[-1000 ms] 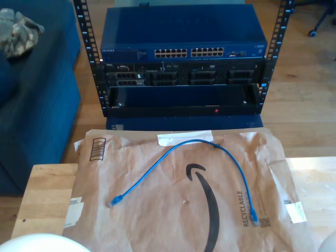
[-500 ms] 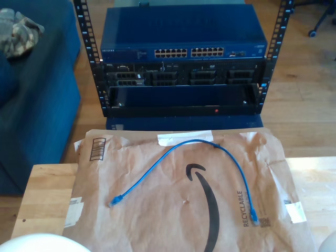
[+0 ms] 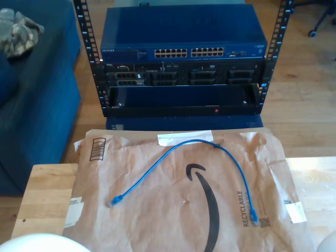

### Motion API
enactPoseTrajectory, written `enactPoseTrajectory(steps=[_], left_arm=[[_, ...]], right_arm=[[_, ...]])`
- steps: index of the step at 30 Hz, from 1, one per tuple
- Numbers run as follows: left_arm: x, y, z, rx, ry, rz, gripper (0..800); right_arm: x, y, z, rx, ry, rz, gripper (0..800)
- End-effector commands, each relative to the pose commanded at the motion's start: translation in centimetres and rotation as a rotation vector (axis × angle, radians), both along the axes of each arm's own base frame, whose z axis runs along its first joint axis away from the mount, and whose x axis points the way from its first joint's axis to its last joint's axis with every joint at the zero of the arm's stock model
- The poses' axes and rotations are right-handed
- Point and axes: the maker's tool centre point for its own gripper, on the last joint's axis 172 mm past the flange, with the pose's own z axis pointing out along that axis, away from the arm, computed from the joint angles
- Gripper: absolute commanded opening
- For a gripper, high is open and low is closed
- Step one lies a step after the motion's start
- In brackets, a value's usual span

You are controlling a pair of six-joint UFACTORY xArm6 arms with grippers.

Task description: Grab the cable and plug it in

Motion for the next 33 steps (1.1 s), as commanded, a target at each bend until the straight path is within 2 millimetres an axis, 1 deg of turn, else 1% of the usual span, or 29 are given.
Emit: enactPoseTrajectory(steps=[2, 4, 5, 7, 8, 10, 12, 14, 17, 18, 20, 21, 22, 24, 25, 28, 30, 33], left_arm=[[-0.3, 0.7, 1.0, -0.002, 0.008, -0.002, 800], [-0.5, 0.4, 2.3, -0.046, 0.013, 0.006, 800], [-0.6, 0.5, 3.4, -0.066, 0.017, 0.009, 800], [-0.6, 1.5, 5.7, -0.08, 0.021, 0.019, 800], [-0.2, 1.8, 6.4, -0.086, 0.016, 0.02, 800], [1.3, 2.2, 7.2, -0.09, -0.007, 0.011, 800], [2.2, 2.9, 7.8, -0.078, -0.013, 0.0, 800], [2.9, 3.8, 8.3, -0.054, 0.002, -0.009, 800], [4.6, 5.3, 9.3, -0.009, 0.04, -0.017, 800], [5.2, 5.6, 9.6, 0.001, 0.051, -0.016, 800], [6.2, 5.8, 10.0, 0.016, 0.076, -0.008, 800], [6.6, 5.9, 10.1, 0.024, 0.091, -0.001, 800], [7.2, 5.8, 10.0, 0.03, 0.102, -0.003, 800], [8.6, 5.5, 10.1, 0.042, 0.129, -0.021, 800], [9.0, 5.4, 10.1, 0.048, 0.136, -0.026, 800], [9.9, 5.1, 10.1, 0.053, 0.149, -0.049, 800], [10.4, 5.1, 10.1, 0.059, 0.147, -0.07, 800], [11.2, 5.0, 10.4, 0.069, 0.143, -0.106, 800]], right_arm=[[0.1, -0.4, 0.3, -0.015, 0.0, -0.021, 798], [0.1, -0.7, 0.8, -0.031, 0.003, -0.047, 798], [0.1, -1.0, 1.4, -0.031, 0.005, -0.054, 798], [0.3, -1.6, 3.3, -0.019, 0.003, -0.062, 797], [0.4, -1.7, 4.3, -0.005, 0.005, -0.074, 797], [1.0, -2.2, 6.3, 0.008, 0.018, -0.128, 797], [2.3, -2.0, 6.7, 0.007, 0.033, -0.1, 797], [3.7, -2.7, 7.5, -0.016, 0.031, -0.043, 797], [4.6, -3.3, 8.4, -0.03, 0.022, -0.072, 796], [5.4, -3.4, 8.8, -0.04, 0.024, -0.084, 796], [8.5, -3.5, 9.8, -0.07, 0.023, -0.069, 796], [9.7, -3.3, 9.9, -0.072, 0.028, -0.063, 796], [10.9, -3.2, 10.1, -0.079, 0.027, -0.056, 796], [13.1, -3.7, 11.3, -0.091, 0.023, -0.061, 796], [14.4, -3.5, 11.7, -0.093, 0.023, -0.052, 796], [18.3, -1.9, 13.2, -0.12, 0.006, -0.027, 796], [20.8, -0.5, 14.2, -0.134, -0.01, 0.002, 796], [24.1, 3.4, 16.0, -0.13, -0.008, 0.053, 796]])
